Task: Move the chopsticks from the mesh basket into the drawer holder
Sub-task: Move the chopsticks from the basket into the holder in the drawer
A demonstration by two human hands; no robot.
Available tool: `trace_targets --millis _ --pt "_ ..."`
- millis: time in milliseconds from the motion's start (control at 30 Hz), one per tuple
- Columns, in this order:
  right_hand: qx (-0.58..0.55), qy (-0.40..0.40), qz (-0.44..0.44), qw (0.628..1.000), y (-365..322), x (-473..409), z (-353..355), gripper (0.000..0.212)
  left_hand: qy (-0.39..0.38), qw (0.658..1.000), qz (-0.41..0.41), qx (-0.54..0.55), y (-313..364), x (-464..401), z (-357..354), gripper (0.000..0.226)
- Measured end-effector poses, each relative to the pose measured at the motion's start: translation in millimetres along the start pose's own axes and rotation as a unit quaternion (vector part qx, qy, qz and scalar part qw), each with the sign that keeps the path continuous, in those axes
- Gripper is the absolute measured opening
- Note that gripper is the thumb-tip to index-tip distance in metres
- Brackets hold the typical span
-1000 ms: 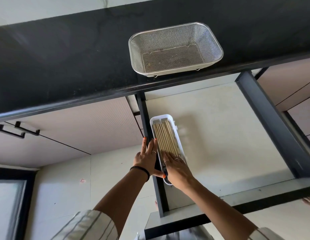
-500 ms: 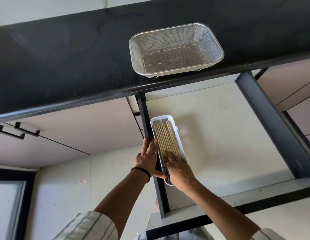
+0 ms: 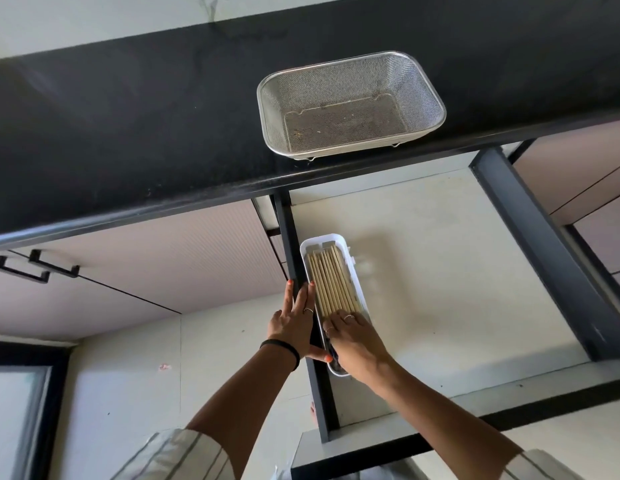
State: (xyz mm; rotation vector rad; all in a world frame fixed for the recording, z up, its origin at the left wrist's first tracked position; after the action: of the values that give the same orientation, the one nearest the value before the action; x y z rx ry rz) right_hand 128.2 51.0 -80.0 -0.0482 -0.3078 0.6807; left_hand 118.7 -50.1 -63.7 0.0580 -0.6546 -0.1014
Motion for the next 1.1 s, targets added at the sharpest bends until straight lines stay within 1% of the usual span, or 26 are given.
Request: trace_targets --millis 33,100,200,400,667,800,933,1100 --pt "0.002 0.009 0.005 1.0 -0.1 0.8 0.4 0.047 0.0 1.0 0.0 0.001 0.1 0.3 0.1 0.136" --pt "-0.014 0.012 0.014 1.0 0.6 2.0 -0.8 0.056 0.001 1.0 0.001 -0.001 0.7 0.6 0.5 0.136" --pt "-0.068 -0.018 0.011 0.997 3.0 2.3 -5.5 0.067 0.001 1.0 0.0 -0.009 1.6 0.9 -0.2 0.134" --pt "-0.101 -0.012 -0.017 0.995 5.4 11.2 -11.4 0.066 -0.002 1.0 -0.001 -0.014 0.1 1.8 0.0 0.132" --pt "-0.11 -0.026 -0.04 0.993 5.1 4.9 -10.3 0.074 -0.001 1.0 0.003 -0.02 0.5 1.5 -0.9 0.135" --pt "-0.114 -0.04 -0.07 0.99 3.9 2.6 -11.5 0.069 0.003 1.0 0.001 -0.017 0.4 0.8 0.6 0.134" --pt "-0.124 -0.06 -0.091 0.986 4.8 -2.8 -8.6 0.074 0.003 1.0 -0.003 -0.021 0.9 0.7 1.3 0.133" --pt "-0.133 -0.044 -0.117 0.983 7.8 -2.0 -3.5 0.074 0.005 0.999 -0.004 -0.033 2.8 0.4 3.7 0.13"
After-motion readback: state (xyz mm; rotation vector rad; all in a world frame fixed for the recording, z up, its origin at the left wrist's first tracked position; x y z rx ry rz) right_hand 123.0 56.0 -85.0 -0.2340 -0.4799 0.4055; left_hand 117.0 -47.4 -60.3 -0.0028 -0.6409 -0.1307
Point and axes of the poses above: each hand's wrist, its own x-axis away from the middle knuckle, its own z-axis out of the back of the hand, y = z × x, the point moved 6 cm from there along -x, towards the middle knuckle, and after that the axes turned 1 degree about z, right-handed, at the moved point
